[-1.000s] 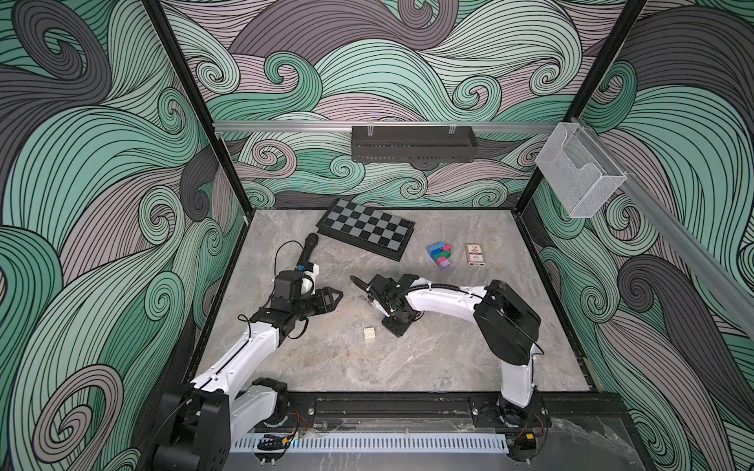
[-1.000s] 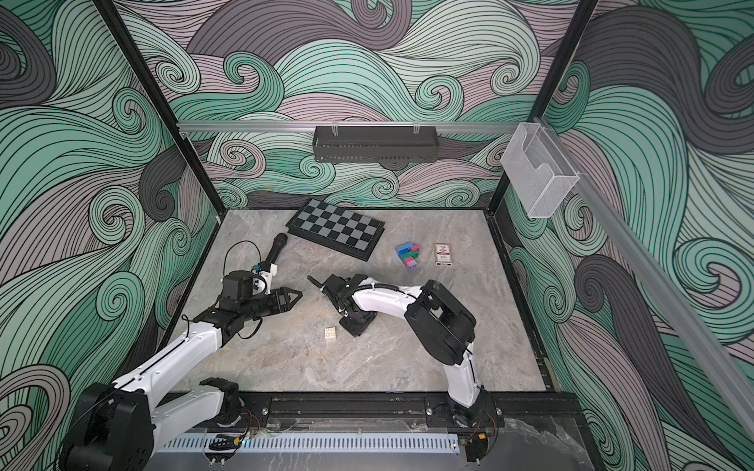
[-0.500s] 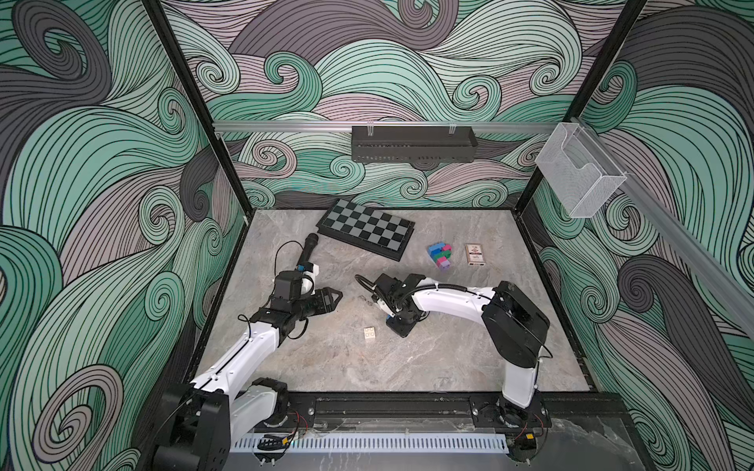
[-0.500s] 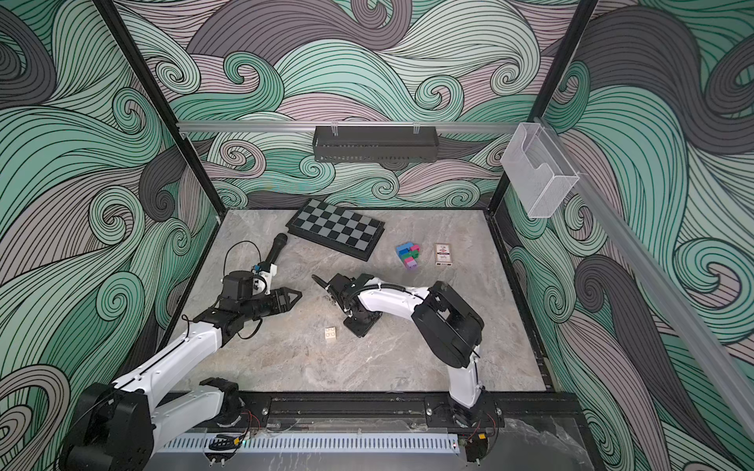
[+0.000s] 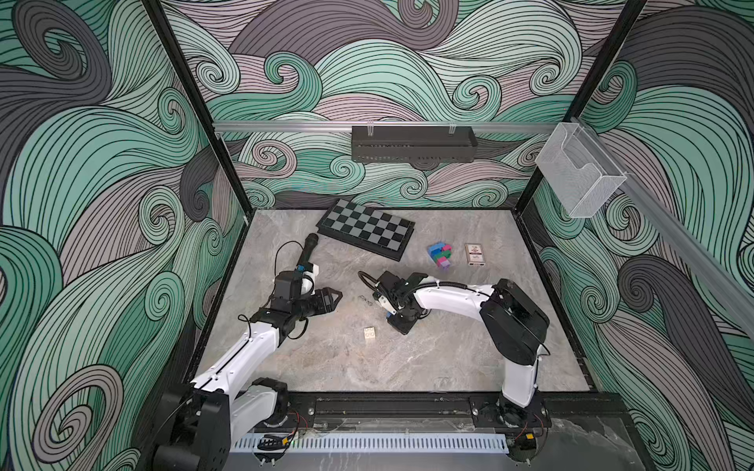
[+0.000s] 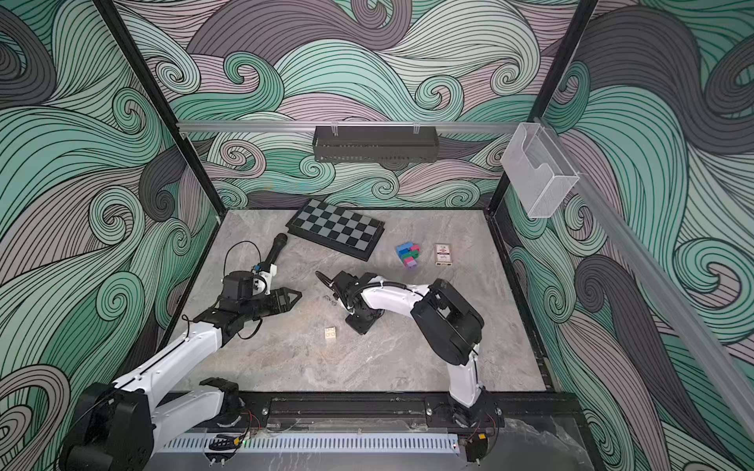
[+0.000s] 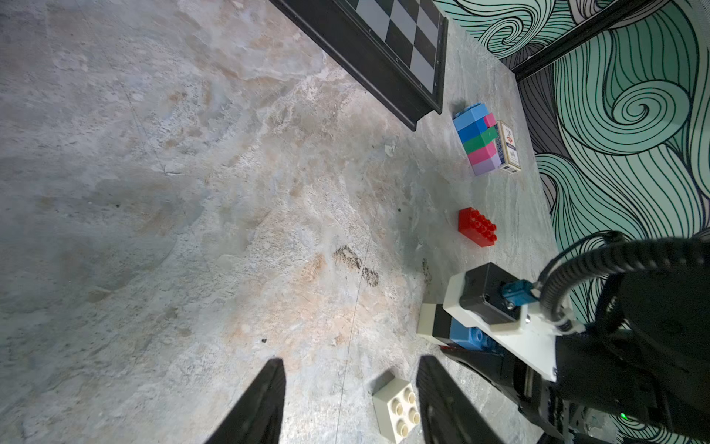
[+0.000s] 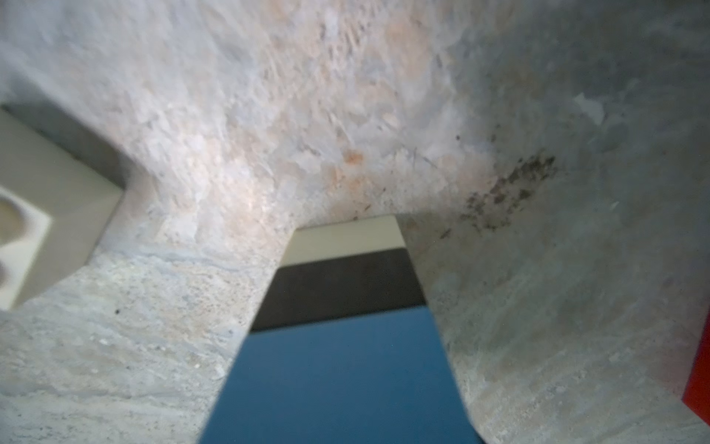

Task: Assemble the letter p with lego
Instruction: Adjust the lego brick at the center of the board.

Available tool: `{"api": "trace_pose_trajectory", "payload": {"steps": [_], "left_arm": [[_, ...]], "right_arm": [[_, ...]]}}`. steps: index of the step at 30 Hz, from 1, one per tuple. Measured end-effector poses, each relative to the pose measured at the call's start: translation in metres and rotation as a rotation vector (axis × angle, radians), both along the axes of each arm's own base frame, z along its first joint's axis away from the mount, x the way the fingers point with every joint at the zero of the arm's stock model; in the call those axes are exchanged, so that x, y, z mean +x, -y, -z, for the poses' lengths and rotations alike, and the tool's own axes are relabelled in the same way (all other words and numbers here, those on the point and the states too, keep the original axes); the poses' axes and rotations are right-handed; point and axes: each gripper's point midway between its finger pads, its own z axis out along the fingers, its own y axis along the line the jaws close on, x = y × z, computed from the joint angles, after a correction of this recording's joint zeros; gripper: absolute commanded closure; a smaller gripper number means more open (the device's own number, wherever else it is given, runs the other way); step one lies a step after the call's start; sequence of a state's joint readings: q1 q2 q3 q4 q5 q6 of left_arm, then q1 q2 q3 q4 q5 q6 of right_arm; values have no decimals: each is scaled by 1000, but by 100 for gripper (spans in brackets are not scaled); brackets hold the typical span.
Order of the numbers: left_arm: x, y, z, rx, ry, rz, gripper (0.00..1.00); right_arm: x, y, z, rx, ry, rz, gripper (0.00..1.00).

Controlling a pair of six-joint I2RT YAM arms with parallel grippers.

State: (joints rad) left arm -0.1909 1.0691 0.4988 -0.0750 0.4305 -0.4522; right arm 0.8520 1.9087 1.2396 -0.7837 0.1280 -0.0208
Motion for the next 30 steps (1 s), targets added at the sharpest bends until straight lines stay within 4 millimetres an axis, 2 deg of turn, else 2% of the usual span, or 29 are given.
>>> {"api": "trace_pose_trajectory", "payload": {"steps": [3, 6, 20, 30], "left_arm": [[0, 0, 0, 0, 0, 0, 44], [0, 0, 0, 0, 0, 0, 44], [-1, 0, 2, 1, -5, 1, 44], [-1, 0, 2, 1, -5, 1, 44]], "right_arm": [[-4, 4, 0, -5, -9, -1, 45], [-4, 4, 0, -3, -11, 4, 43], [-5, 3, 1, 15, -10, 21, 57], [-13, 21, 1, 7, -3, 55, 61]]}}
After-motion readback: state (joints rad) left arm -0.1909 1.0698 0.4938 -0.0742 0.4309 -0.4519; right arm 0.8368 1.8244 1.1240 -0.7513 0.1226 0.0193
